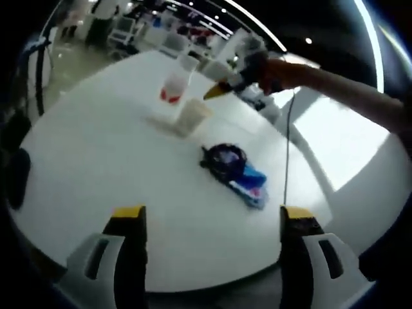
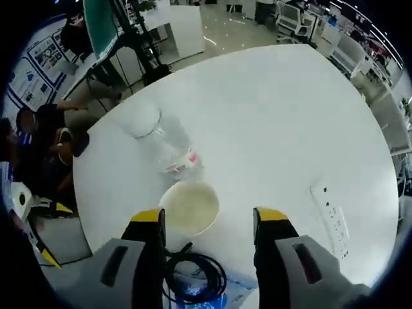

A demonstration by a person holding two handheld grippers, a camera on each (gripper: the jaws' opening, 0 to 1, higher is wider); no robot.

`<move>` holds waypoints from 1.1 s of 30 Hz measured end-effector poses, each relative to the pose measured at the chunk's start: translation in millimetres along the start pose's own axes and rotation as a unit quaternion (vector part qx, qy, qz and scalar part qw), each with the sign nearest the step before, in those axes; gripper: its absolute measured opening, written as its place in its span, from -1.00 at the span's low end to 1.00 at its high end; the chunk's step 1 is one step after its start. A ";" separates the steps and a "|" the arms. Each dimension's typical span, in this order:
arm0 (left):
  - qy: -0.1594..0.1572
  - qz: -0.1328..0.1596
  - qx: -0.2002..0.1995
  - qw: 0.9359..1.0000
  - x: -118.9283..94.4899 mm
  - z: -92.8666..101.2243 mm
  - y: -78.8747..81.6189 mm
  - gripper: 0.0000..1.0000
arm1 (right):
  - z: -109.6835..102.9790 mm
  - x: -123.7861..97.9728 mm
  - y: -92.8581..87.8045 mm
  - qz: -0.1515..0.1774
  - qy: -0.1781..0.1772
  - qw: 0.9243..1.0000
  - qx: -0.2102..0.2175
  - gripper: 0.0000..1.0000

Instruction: Arrange the tabletop items into an orderly group along one side of the table until the central work area is clear of visible clutter.

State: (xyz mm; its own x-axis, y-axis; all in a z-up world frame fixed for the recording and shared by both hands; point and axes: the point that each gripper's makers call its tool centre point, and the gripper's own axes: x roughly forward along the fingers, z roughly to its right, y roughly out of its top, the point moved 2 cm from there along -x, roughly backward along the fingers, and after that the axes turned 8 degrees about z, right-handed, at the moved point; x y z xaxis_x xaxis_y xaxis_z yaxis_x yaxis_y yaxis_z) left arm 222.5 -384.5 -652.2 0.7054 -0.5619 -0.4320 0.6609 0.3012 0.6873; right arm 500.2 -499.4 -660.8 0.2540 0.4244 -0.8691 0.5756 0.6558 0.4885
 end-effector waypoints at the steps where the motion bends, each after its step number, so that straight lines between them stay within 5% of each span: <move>1: 0.000 0.001 0.001 1.000 0.2 -0.4 0.6 0.64 | -0.4 2.2 -2.7 0.000 0.000 1.000 0.001 0.05; 6: -0.001 -0.005 0.007 1.000 1.9 1.1 -2.1 0.63 | 0.1 12.1 -13.0 -0.011 -0.005 1.000 0.017 -0.10; 13: -0.003 -0.011 0.015 1.000 3.0 5.3 -4.4 0.62 | 3.9 19.6 -18.9 -0.010 -0.014 0.998 0.065 -0.94; 16: -0.003 -0.014 0.015 1.000 3.1 6.6 -5.8 0.61 | 9.2 26.5 -21.8 -0.009 -0.024 0.999 0.048 -0.97; 33: -0.003 -0.029 0.020 0.999 3.9 5.3 -12.0 0.58 | 23.1 19.3 -0.8 0.037 -0.042 0.994 0.097 -0.99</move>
State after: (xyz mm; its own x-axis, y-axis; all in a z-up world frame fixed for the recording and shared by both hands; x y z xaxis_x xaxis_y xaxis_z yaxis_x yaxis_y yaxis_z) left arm 215.9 -394.3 -659.0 0.6646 -0.5823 -0.4682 0.6896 0.2367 0.6844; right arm 522.6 -506.2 -679.7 0.3614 0.4077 -0.8386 0.6900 0.4880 0.5346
